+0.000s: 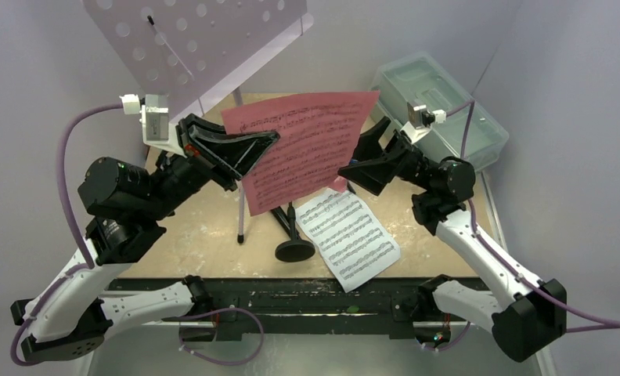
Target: Set up the instrument practice props
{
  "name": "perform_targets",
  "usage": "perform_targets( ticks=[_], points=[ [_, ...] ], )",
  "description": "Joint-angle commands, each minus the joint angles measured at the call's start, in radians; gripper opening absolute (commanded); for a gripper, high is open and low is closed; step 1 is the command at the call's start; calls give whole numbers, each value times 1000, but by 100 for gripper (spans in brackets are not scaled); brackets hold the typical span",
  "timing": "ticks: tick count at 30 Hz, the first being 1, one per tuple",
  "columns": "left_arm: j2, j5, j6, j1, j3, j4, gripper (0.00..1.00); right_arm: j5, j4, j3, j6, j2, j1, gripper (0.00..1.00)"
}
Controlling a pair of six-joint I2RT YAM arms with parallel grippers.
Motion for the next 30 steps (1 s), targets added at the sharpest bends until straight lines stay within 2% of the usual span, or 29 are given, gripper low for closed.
perform_targets(
  ticks=[1,4,9,16,22,27,30],
  points=[
    [-11,-60,-114,3,-57,237,0,-67,490,31,266,75,7,98],
    [-17,-89,-128,3,-70,263,0,-65,558,49,314,106,10,89],
    [-24,-141,-133,3,-82,265,0,-47,545,63,307,118,13,67],
    [-34,-176,-154,3,-108,265,0,-40,548,102,308,157,14,53],
    [-43,-196,-158,3,-121,249,0,-39,556,142,322,202,14,52],
    [-53,-204,-151,3,-116,220,0,-55,578,182,355,242,13,57],
    [-64,-226,-145,3,-117,209,0,-55,550,207,349,255,15,49]
  ],
)
